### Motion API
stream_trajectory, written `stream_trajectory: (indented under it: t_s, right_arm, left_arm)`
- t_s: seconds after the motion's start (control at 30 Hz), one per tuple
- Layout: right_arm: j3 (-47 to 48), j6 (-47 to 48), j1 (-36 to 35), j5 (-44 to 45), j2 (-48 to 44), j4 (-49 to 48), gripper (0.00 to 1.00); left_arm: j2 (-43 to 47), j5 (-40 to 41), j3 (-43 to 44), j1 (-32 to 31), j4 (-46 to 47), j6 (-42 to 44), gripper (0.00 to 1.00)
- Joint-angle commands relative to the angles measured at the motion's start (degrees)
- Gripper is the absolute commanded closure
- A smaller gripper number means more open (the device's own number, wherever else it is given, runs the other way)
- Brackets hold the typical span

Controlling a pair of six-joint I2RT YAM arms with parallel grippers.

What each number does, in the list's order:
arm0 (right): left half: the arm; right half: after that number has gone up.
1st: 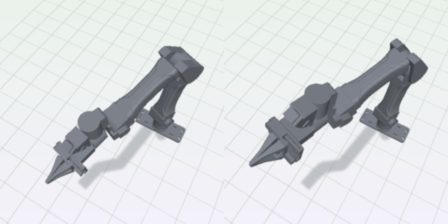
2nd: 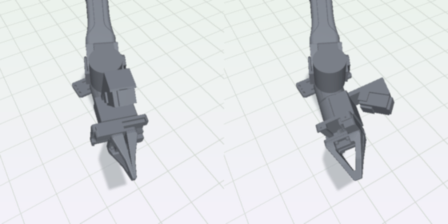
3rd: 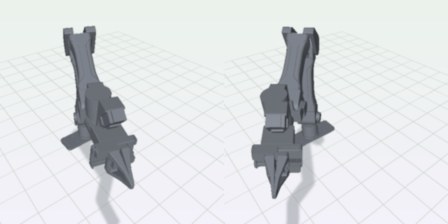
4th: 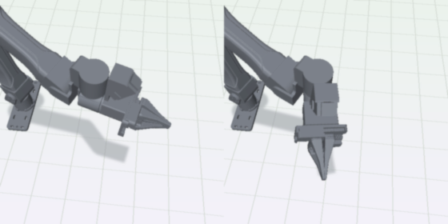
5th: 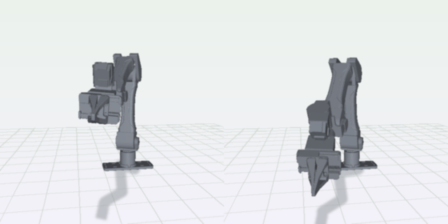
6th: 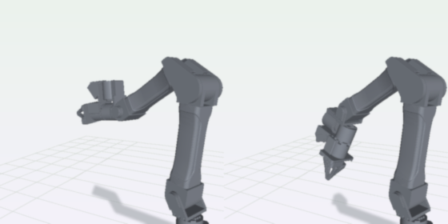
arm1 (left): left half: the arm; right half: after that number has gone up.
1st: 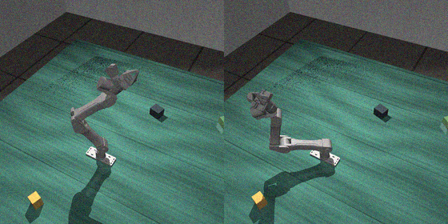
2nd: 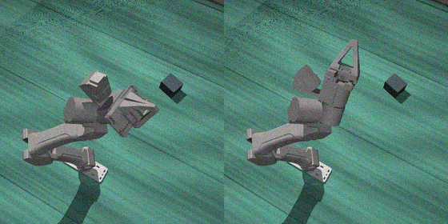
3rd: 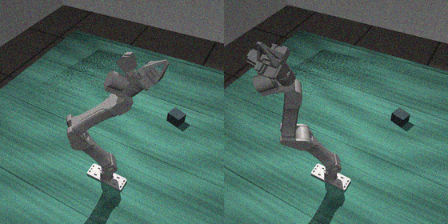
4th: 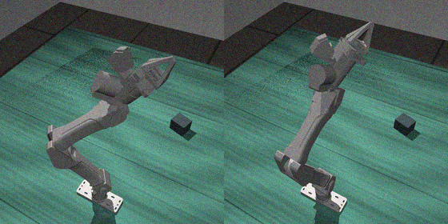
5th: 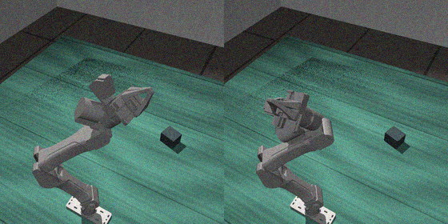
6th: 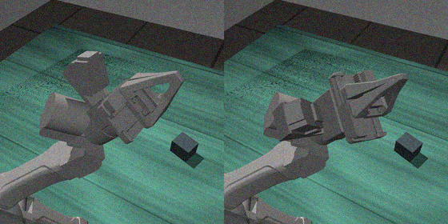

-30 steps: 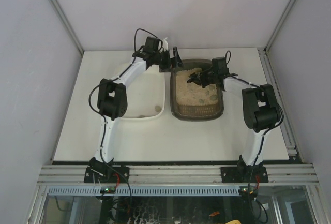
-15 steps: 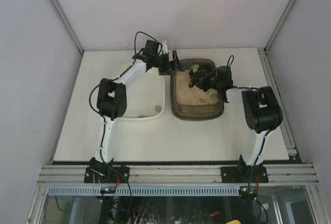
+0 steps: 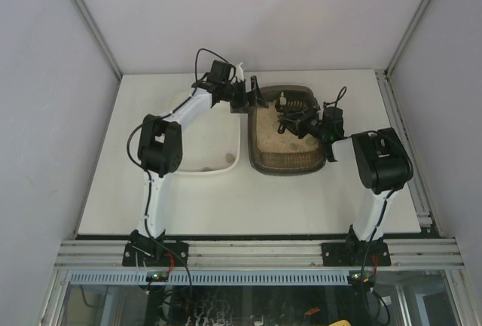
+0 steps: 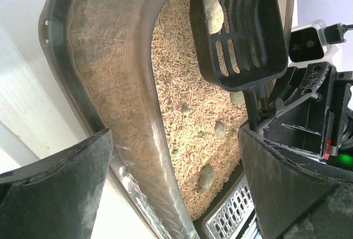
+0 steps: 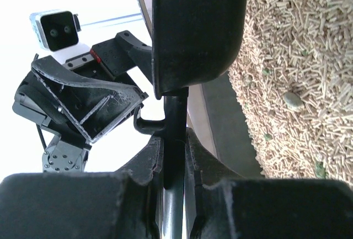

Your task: Clean the litter box

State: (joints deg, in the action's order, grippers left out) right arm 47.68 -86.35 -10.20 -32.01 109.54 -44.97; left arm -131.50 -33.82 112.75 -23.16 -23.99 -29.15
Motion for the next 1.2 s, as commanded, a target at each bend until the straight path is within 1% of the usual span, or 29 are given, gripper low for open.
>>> stream_trajectory:
  t_s: [0.0, 0.23, 0.33, 0.43, 0.6, 0.67, 0.73, 0.83, 0.97, 1.03, 1.1, 1.17]
  right_arm:
    - [-3.18, 0.05, 0.00, -1.39, -1.34, -1.01, 1.00]
    - [-6.28, 1.99, -0.26, -2.75, -3.53, -1.58, 1.00]
    - [-7.56, 3.40, -0.38, -3.16, -5.63, -0.56, 1.00]
    - [-7.60, 6.99, -0.80, -4.40, -8.46, 4.00, 1.00]
    - [-7.55, 16.04, -1.74, -3.53, -15.51, 14.49, 1.00]
    - [-7.77, 19.16, -1.78, -3.51, -17.31, 17.50, 1.00]
    - [-8.65, 20.59, -1.93, -4.34, -18.79, 17.30, 1.00]
    - [-9.93, 23.59, -1.85, -5.16, -21.36, 17.70, 1.00]
    - [-10.04, 32.08, -2.34, -3.45, -24.23, 22.53, 1.00]
    - [-10.20, 37.63, -2.68, -4.72, -24.95, 23.65, 1.00]
    - [-10.55, 42.07, -2.73, -5.51, -25.42, 23.99, 1.00]
    - [-12.25, 43.54, -2.37, -7.02, -25.42, 20.47, 1.00]
  left_arm:
    - [4.76, -1.21, -2.53, -0.57, 0.54, 1.39, 0.00]
    - [7.00, -1.51, -5.24, -0.50, 0.33, 1.99, 0.00]
    - [8.54, -2.42, -6.22, -0.47, -1.56, 3.28, 0.00]
    - [11.72, -0.85, -7.44, -0.39, -5.42, 5.63, 0.00]
    - [19.93, 2.73, -9.57, -0.35, -10.34, 9.52, 0.00]
    - [22.48, 2.66, -9.07, -0.13, -13.65, 11.10, 0.00]
    - [25.51, 0.35, -9.68, 0.50, -17.33, 13.66, 0.00]
    - [30.71, -3.63, -13.02, 2.63, -21.05, 17.75, 0.00]
    - [37.83, -3.17, -15.10, 7.09, -29.44, 26.98, 0.00]
    - [41.39, -3.30, -16.40, 11.31, -33.03, 30.02, 0.00]
    - [45.39, -4.31, -19.37, 16.13, -33.96, 31.15, 0.00]
    - [48.90, -5.40, -22.70, 20.85, -34.30, 31.51, 0.00]
